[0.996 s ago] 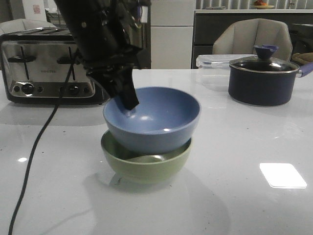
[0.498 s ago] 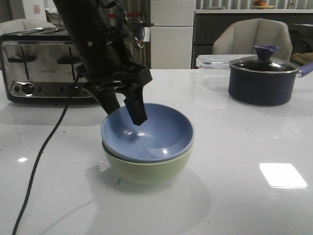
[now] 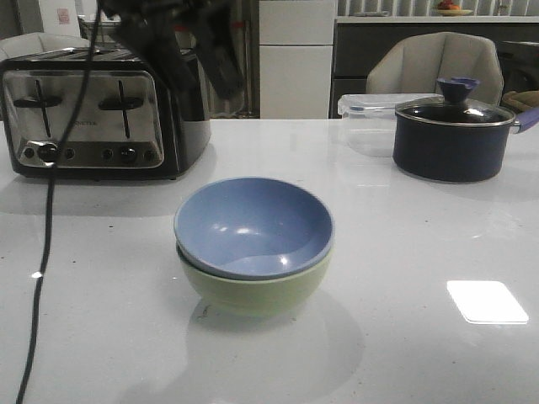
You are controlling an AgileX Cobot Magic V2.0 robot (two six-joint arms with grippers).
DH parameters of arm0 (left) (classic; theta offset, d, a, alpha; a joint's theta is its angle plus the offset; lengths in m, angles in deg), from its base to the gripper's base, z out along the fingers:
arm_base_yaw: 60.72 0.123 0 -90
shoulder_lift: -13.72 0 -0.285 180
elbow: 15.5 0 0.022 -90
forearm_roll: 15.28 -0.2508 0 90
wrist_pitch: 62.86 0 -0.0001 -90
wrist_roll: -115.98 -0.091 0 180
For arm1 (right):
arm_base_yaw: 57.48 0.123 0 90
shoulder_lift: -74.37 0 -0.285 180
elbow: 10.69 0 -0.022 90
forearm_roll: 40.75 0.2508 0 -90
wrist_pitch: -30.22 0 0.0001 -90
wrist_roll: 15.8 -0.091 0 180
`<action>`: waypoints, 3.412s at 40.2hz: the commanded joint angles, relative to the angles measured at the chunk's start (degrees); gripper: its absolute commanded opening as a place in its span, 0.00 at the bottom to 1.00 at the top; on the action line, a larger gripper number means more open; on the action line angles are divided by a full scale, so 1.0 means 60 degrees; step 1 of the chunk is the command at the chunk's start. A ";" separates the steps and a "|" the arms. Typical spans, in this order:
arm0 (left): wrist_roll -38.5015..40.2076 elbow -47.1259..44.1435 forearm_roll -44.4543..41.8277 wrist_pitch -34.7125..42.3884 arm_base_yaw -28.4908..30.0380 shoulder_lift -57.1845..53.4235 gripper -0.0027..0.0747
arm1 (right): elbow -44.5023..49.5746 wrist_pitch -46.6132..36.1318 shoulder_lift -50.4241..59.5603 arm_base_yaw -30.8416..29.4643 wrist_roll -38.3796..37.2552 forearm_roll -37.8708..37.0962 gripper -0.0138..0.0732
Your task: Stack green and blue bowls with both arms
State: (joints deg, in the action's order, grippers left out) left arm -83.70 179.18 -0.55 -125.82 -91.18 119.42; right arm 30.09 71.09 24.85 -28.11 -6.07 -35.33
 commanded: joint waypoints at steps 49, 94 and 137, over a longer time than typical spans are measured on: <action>0.3401 -0.8274 -0.2161 0.2945 -0.0142 -1.0190 0.60 | -0.0240 -0.0627 0.0057 0.0004 0.0109 0.0087 0.61; 0.3426 -0.8274 -0.2138 0.3623 -0.0142 -1.0190 0.16 | -0.0240 -0.0617 0.0047 0.0004 0.0083 0.0596 0.20; 0.3279 -1.5415 -0.1905 1.1066 0.5288 -1.6547 0.16 | -0.0240 -0.0618 0.0047 0.0004 0.0083 0.0596 0.20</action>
State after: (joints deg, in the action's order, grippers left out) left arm -64.02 86.97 -12.61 -67.63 -59.47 21.21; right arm 30.09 71.09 24.85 -28.11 -6.07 -32.41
